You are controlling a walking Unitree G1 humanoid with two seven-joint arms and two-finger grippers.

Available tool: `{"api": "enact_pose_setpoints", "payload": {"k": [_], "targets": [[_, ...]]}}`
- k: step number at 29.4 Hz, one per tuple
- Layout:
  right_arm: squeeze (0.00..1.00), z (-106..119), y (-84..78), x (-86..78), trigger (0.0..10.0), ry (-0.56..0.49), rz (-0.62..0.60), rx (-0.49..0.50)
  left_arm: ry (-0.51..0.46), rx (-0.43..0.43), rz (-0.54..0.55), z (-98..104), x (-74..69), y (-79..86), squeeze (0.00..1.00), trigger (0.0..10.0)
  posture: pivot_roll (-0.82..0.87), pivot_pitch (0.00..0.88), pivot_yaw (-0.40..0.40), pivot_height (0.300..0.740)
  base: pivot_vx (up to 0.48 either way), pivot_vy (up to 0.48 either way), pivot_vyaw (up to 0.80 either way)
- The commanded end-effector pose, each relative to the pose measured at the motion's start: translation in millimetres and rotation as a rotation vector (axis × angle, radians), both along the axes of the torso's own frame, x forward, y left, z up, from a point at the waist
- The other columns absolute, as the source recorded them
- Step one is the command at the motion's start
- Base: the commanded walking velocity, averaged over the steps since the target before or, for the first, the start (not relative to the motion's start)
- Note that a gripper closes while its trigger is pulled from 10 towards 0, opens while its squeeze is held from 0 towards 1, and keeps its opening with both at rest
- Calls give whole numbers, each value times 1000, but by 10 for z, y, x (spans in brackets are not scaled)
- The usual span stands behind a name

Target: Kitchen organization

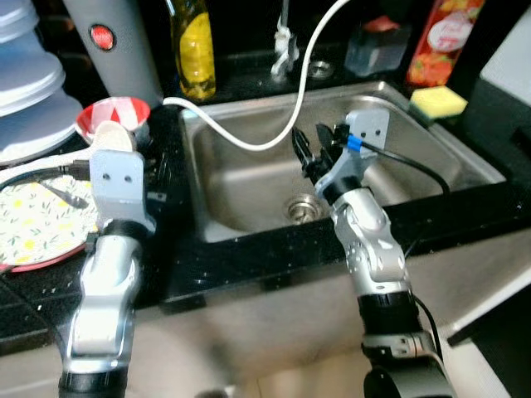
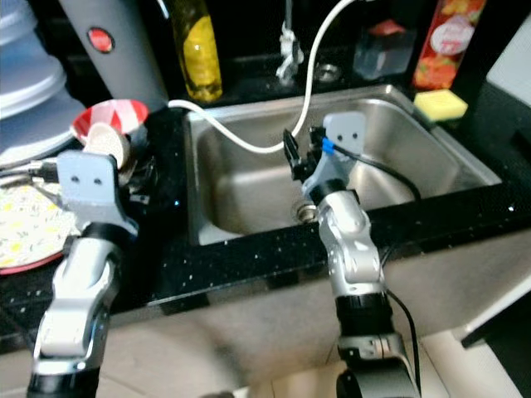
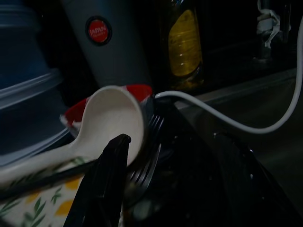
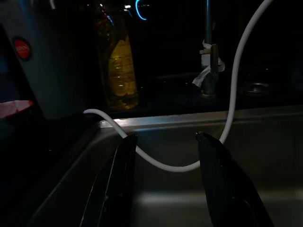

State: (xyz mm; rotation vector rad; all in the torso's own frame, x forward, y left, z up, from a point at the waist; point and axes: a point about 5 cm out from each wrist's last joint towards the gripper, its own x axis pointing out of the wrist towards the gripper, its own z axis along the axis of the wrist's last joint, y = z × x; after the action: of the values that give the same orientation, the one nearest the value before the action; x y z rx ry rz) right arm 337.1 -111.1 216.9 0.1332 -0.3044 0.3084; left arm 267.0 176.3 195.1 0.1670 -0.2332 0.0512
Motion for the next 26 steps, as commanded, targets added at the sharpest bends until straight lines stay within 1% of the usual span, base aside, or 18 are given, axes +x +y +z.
{"api": "enact_pose_setpoints", "payload": {"k": [1, 4, 6, 7, 8, 9, 10, 11, 12, 13, 14, 16, 19, 20, 21, 23, 24, 26], "targets": [[0, -20, 19, -9, 10000, 7, 19, 7, 15, 17, 12, -7, -27, 23, 0, 10000, 110, 0, 32, 740, 0, 0, 0], [0, -6, 38, -14, 10000, 0, 32, 10, 35, 52, 20, -4, -49, 48, 0, 10000, 110, 0, 32, 740, 0, 0, 0], [0, 23, 41, -19, 10000, -15, 41, 1, 52, 190, -8, 43, -80, 57, 0, 10000, 117, 0, 33, 740, 0, 0, 0], [0, 57, 14, -11, 10000, -26, 41, 1, 117, 365, -13, 67, -120, 119, 0, 10000, 125, 0, 33, 740, 0, 0, 0], [0, 66, -1, -5, 10000, -28, 38, 2, 138, 409, -26, 85, -148, 147, 0, 10000, 125, 0, 33, 740, 0, 0, 0], [0, 66, -1, -5, 10000, -28, 38, 2, 138, 409, -26, 85, -148, 147, 0, 10000, 125, 0, 33, 740, 0, 0, 0], [0, 74, -32, 9, 10000, -27, 32, 4, 204, 500, 4, 104, -219, 277, 0, 10000, 132, 3, 27, 740, 0, 0, 0], [0, 73, -41, 15, 10000, -24, 30, 6, 237, 559, 46, 105, -253, 378, 0, 10000, 132, 3, 27, 740, 0, 0, 0], [0, 72, -46, 18, 10000, -23, 29, 7, 257, 597, 77, 108, -274, 445, 0, 10000, 132, 3, 27, 740, 0, 0, 0], [0, 72, -46, 18, 10000, -23, 29, 7, 257, 597, 77, 108, -274, 445, 0, 10000, 132, 3, 27, 740, 0, 0, 0], [0, 70, -44, 16, 10000, -21, 32, 7, 279, 635, 120, 114, -297, 533, 0, 10000, 136, 10, 17, 740, 0, 0, 0], [0, 59, -22, 14, 10000, -15, 46, 7, 285, 646, 171, 172, -304, 642, 0, 10000, 144, 12, 10, 740, 0, 0, 0], [0, 55, -6, 16, 10000, -12, 53, 6, 286, 633, 191, 201, -292, 676, 0, 10000, 156, 14, -3, 740, 0, 0, 0], [0, 55, 19, 23, 10000, -11, 63, 6, 275, 613, 199, 241, -255, 691, 0, 10000, 156, 14, -3, 740, 0, 0, 0], [0, 61, 43, 31, 10000, -11, 72, 6, 259, 617, 205, 292, -218, 697, 0, 10000, 157, 14, -9, 740, 0, 0, 0], [0, 68, 62, 38, 10000, -12, 80, 8, 257, 628, 208, 336, -191, 699, 0, 10000, 157, 14, -9, 740, 0, 0, 0], [0, 85, 92, 47, 10000, -16, 91, 9, 256, 691, 205, 418, -153, 717, 0, 10000, 160, 13, -15, 740, 0, 0, 0], [0, 91, 99, 48, 10000, -18, 94, 10, 260, 701, 197, 448, -152, 730, 0, 10000, 154, 11, -12, 740, 0, 0, 0]]}}
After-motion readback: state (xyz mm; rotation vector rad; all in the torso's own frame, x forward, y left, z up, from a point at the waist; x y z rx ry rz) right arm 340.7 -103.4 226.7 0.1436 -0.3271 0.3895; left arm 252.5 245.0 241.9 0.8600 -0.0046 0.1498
